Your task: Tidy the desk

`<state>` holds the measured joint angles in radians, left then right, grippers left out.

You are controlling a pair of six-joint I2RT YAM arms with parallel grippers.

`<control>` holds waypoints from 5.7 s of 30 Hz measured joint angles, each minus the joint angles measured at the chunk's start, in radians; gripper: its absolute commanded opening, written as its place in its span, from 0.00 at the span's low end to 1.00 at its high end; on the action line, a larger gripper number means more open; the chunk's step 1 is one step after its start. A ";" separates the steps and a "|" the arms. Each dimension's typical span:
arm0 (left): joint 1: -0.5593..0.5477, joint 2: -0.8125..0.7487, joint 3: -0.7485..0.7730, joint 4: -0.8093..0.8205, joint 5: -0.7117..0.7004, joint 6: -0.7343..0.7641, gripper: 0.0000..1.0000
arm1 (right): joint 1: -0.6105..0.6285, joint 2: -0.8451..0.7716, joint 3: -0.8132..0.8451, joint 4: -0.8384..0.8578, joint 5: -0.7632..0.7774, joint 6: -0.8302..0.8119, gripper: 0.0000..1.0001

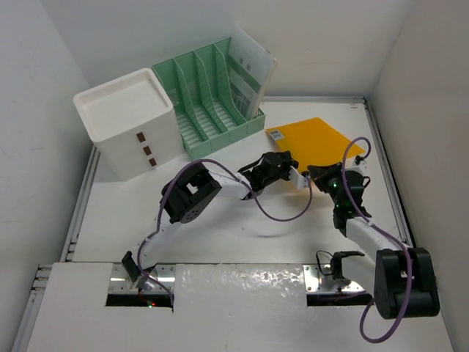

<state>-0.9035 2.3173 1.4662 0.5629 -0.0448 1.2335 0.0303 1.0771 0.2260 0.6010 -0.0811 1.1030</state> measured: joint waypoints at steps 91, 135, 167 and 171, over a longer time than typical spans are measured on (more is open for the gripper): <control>0.303 -0.512 0.543 -0.984 0.594 -1.434 1.00 | 0.528 0.391 0.172 0.252 0.869 -1.097 0.00; 0.618 -1.085 -0.008 -1.001 -0.106 -0.880 1.00 | 0.491 0.069 0.717 -0.215 0.099 -1.048 0.00; 0.761 -0.959 -0.026 -0.960 -0.133 -0.852 1.00 | 0.492 0.718 1.074 0.352 0.097 -0.995 0.00; 0.761 -0.958 -0.026 -0.951 -0.129 -0.857 1.00 | 0.492 0.647 1.079 0.427 0.095 -0.998 0.00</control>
<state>-0.1421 1.3594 1.4403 -0.3882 -0.1734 0.3763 0.5220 1.7237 1.3052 1.0283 0.0143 0.1051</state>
